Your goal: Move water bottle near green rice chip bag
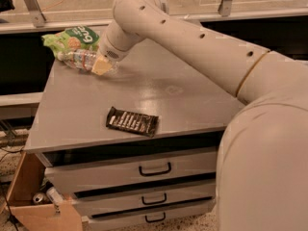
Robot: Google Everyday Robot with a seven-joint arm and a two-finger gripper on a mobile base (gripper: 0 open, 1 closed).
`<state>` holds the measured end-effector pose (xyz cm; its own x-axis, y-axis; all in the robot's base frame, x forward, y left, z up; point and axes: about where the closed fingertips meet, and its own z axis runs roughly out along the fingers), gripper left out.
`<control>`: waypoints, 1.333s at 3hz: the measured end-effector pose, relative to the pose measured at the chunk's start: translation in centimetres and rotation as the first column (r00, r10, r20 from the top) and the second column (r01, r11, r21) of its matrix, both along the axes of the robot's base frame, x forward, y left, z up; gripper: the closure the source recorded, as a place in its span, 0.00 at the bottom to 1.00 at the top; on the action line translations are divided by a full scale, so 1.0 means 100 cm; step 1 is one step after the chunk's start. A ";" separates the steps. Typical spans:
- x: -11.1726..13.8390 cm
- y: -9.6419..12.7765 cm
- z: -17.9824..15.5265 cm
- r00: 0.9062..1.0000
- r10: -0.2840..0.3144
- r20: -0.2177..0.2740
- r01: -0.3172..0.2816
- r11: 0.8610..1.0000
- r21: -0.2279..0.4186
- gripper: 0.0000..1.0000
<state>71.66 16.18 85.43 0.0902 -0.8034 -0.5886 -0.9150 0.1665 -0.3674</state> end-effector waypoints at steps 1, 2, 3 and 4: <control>0.004 0.005 -0.003 1.000 -0.004 -0.001 0.004 1.000 -0.003 0.14; 0.008 0.005 -0.004 1.000 -0.013 -0.001 0.013 1.000 -0.004 0.00; 0.008 0.005 -0.002 1.000 -0.013 -0.001 0.013 1.000 -0.004 0.00; 0.008 0.005 -0.001 1.000 -0.013 -0.001 0.013 1.000 -0.003 0.00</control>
Offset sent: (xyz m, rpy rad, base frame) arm 0.0139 0.0022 -0.0012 -0.0026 -0.0062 -0.0297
